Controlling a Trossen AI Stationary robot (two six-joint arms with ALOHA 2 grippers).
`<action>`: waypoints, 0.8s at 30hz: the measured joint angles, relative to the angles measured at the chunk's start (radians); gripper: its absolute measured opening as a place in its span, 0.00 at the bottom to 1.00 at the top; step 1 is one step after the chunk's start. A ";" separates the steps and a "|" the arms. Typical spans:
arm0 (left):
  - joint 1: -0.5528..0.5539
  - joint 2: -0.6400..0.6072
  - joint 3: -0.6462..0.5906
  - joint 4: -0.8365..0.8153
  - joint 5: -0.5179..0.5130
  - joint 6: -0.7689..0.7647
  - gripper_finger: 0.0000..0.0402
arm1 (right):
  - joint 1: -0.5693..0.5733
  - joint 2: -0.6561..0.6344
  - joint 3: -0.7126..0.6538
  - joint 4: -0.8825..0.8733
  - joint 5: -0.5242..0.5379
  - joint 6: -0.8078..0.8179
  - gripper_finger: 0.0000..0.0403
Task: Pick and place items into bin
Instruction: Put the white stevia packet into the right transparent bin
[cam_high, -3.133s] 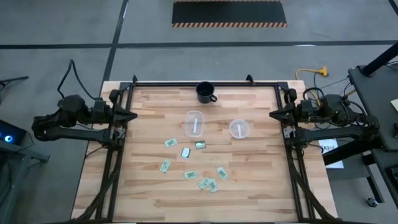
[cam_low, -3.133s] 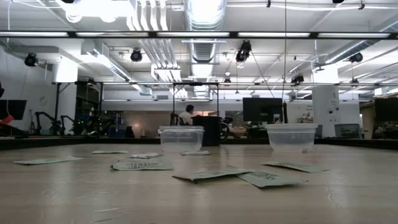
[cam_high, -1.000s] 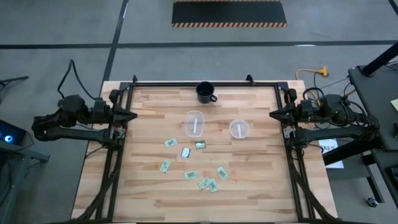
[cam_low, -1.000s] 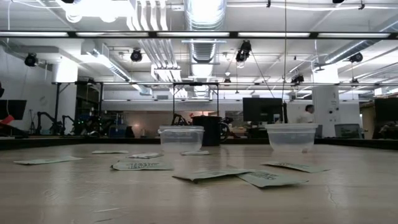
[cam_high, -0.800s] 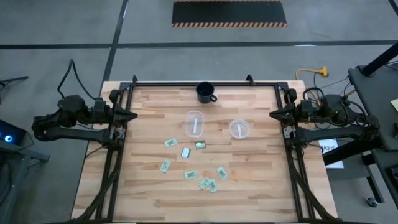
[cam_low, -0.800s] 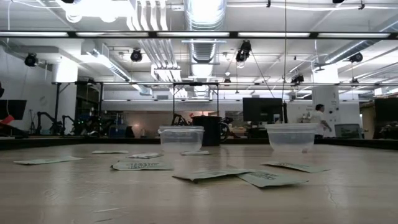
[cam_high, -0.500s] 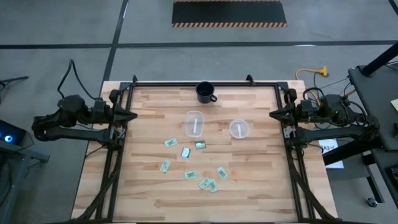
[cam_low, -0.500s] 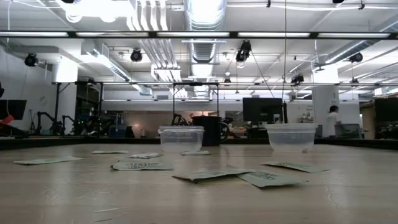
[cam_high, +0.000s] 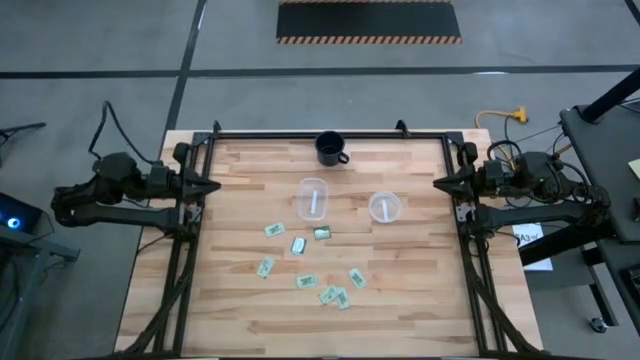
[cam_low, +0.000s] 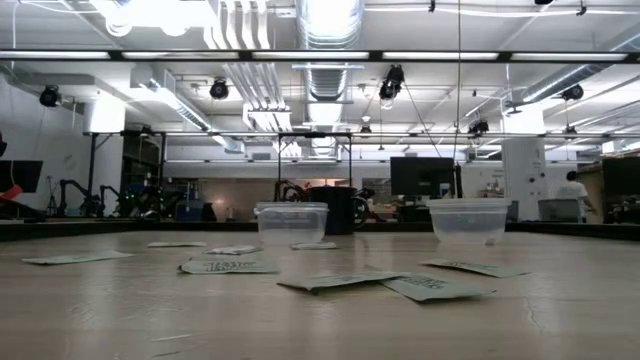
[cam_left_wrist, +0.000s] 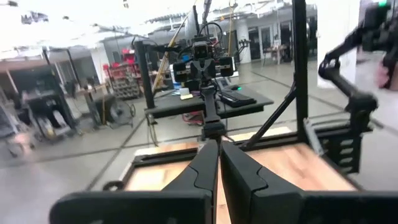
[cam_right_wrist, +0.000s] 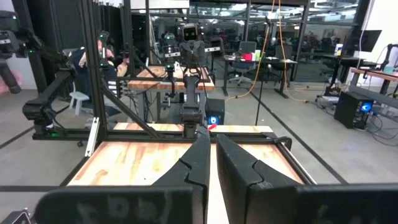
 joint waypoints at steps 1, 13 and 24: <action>0.000 0.000 0.000 0.000 0.000 0.016 0.00 | 0.000 0.000 0.000 0.000 0.000 0.000 0.04; 0.000 0.000 -0.001 -0.021 0.004 -0.061 0.00 | 0.000 0.001 0.000 0.007 0.000 0.001 0.04; 0.000 -0.016 -0.221 0.121 0.039 -0.115 0.00 | 0.000 0.060 0.000 0.040 0.000 -0.017 0.04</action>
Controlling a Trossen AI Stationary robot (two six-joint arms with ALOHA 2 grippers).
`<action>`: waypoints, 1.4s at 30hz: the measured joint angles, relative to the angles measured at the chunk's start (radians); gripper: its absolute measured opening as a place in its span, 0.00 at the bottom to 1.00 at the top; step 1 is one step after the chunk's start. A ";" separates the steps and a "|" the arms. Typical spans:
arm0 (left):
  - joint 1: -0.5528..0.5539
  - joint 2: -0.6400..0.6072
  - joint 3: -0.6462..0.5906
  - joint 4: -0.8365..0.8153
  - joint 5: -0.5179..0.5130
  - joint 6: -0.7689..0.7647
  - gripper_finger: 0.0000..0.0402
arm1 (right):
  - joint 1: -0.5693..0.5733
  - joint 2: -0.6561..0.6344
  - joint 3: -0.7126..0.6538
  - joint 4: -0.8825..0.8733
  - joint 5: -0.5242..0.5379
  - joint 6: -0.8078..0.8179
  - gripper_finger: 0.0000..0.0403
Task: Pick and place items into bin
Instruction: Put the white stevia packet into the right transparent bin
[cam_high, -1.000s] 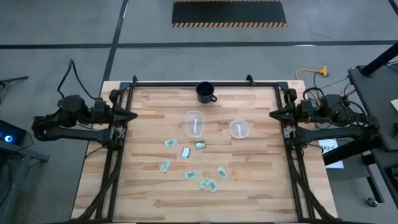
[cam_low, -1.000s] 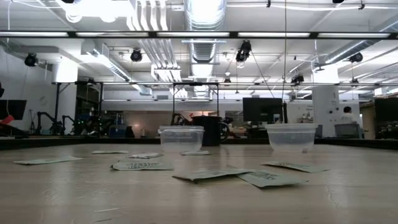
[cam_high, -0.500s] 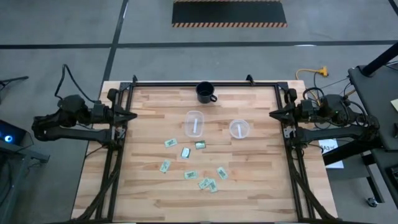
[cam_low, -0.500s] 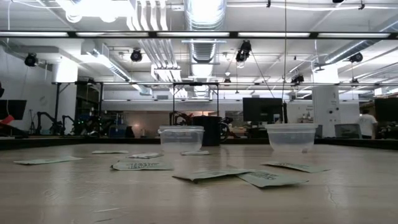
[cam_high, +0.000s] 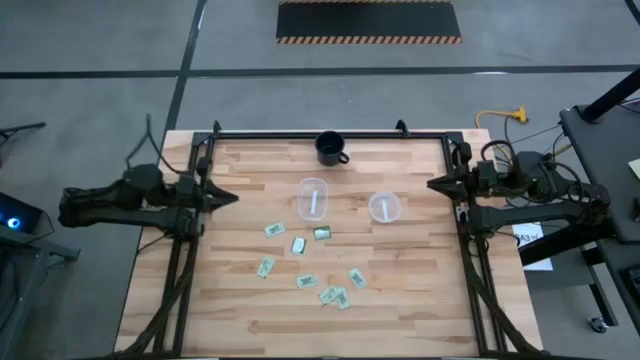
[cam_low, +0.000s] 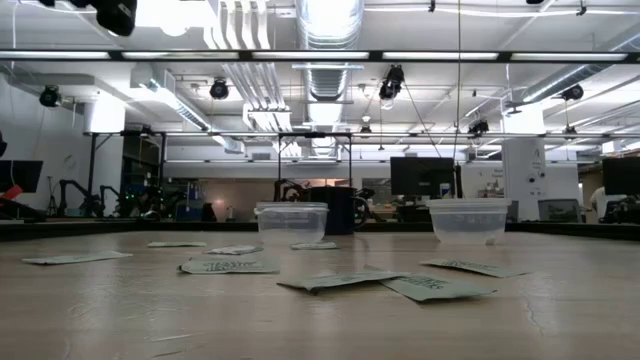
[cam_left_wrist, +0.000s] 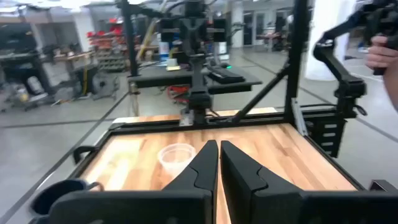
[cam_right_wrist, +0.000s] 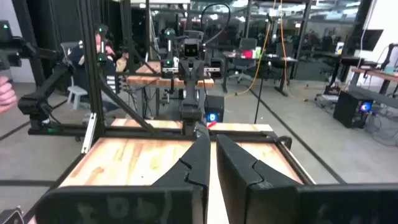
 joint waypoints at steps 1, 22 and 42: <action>0.000 -0.008 -0.031 0.038 0.012 0.002 0.00 | 0.000 0.010 0.000 -0.001 0.000 0.009 0.04; 0.000 -0.346 -0.369 0.157 0.072 -0.051 0.00 | -0.001 0.182 0.000 0.083 0.001 0.010 0.04; 0.000 -0.322 -0.377 0.195 0.079 -0.078 0.00 | 0.000 0.290 0.110 0.073 -0.001 0.008 0.04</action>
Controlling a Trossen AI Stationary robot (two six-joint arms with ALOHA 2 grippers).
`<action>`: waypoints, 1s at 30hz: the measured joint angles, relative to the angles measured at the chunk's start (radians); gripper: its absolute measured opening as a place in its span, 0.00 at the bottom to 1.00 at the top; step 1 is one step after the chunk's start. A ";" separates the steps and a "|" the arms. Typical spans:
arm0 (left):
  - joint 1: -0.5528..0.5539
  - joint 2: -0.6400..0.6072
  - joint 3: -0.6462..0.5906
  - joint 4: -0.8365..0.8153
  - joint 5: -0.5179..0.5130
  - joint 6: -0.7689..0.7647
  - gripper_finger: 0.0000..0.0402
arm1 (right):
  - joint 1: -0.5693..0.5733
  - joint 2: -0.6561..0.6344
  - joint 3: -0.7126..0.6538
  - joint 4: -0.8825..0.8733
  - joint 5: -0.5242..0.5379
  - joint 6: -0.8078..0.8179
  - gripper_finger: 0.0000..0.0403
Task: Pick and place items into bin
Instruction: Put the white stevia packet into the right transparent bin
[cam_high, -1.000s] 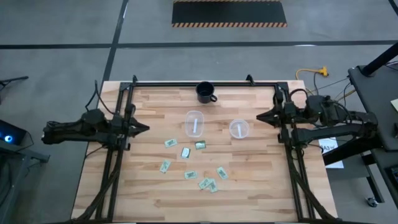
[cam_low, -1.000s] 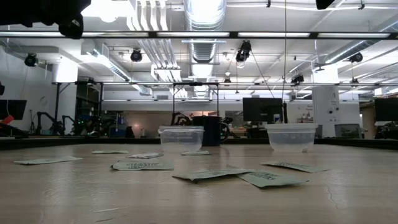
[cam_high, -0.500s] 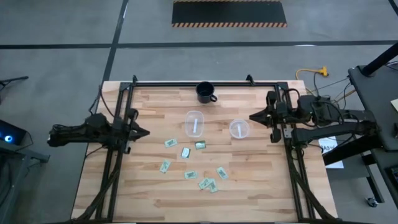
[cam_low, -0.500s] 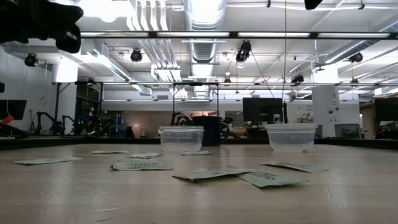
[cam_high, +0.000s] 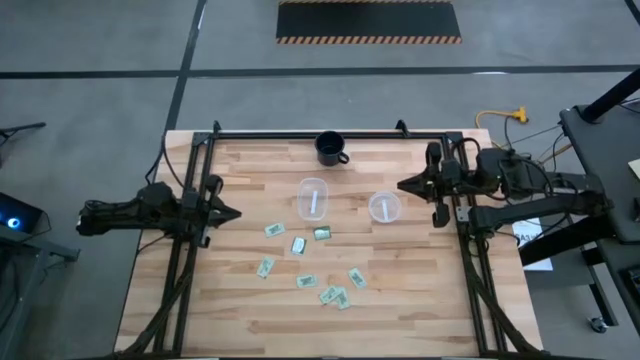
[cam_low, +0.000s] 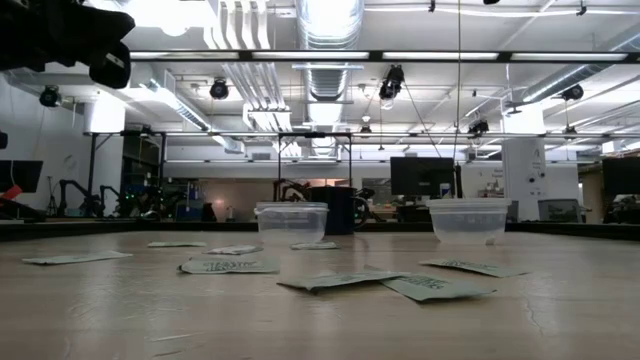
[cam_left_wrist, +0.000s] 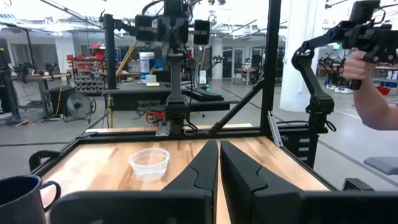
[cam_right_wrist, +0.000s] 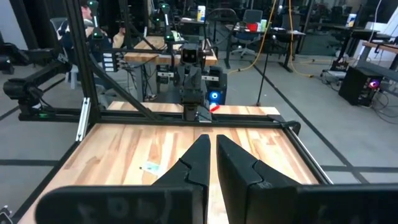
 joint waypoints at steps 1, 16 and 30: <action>0.000 0.000 0.000 -0.001 0.000 0.000 0.00 | 0.000 0.005 0.004 0.000 0.000 0.001 0.04; 0.000 0.004 0.000 0.002 -0.001 0.001 0.00 | 0.000 0.241 0.175 -0.143 -0.112 -0.040 0.04; 0.000 0.004 0.000 0.002 -0.001 0.001 0.00 | 0.011 0.496 0.502 -0.638 -0.112 -0.012 0.04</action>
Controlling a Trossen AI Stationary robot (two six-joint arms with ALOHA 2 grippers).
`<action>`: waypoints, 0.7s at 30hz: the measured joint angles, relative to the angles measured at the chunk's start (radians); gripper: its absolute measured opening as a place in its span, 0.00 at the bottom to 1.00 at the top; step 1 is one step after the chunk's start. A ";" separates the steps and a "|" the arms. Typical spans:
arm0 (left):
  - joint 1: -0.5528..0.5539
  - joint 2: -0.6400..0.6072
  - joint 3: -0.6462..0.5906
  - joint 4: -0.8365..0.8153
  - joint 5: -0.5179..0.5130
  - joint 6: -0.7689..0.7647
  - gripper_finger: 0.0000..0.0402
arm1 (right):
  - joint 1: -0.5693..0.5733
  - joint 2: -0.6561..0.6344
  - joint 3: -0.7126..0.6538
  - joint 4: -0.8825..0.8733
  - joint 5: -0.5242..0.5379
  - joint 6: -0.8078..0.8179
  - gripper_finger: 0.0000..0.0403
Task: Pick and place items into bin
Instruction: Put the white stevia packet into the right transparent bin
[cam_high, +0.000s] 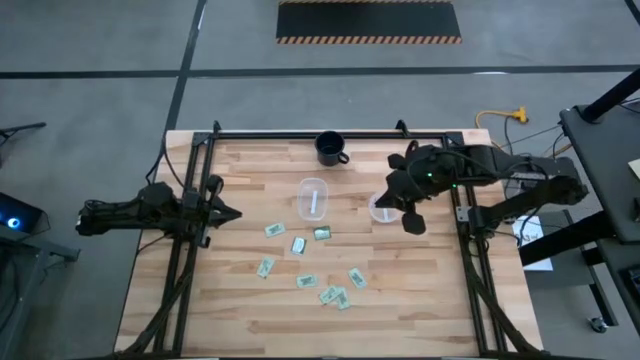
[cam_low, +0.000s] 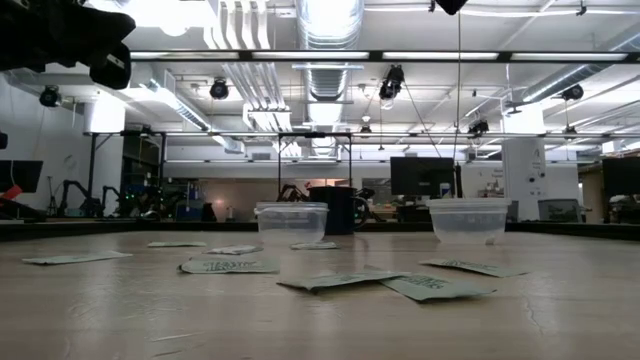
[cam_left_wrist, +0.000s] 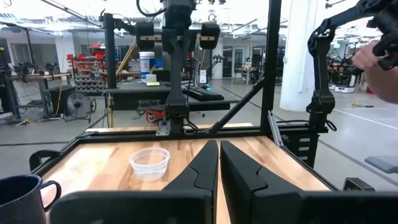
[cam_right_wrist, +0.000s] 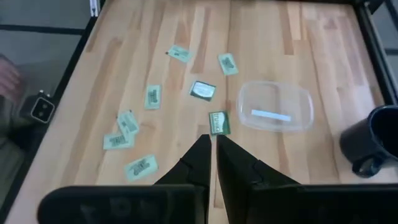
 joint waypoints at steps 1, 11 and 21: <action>0.000 0.000 0.000 0.000 0.000 0.000 0.00 | 0.004 0.012 0.015 -0.007 0.000 0.001 0.04; 0.000 0.000 0.000 0.000 0.000 0.000 0.00 | 0.136 0.113 0.113 -0.108 0.000 -0.031 0.04; 0.000 0.000 0.000 -0.001 0.000 0.000 0.00 | 0.264 0.238 0.135 -0.104 0.012 -0.041 0.04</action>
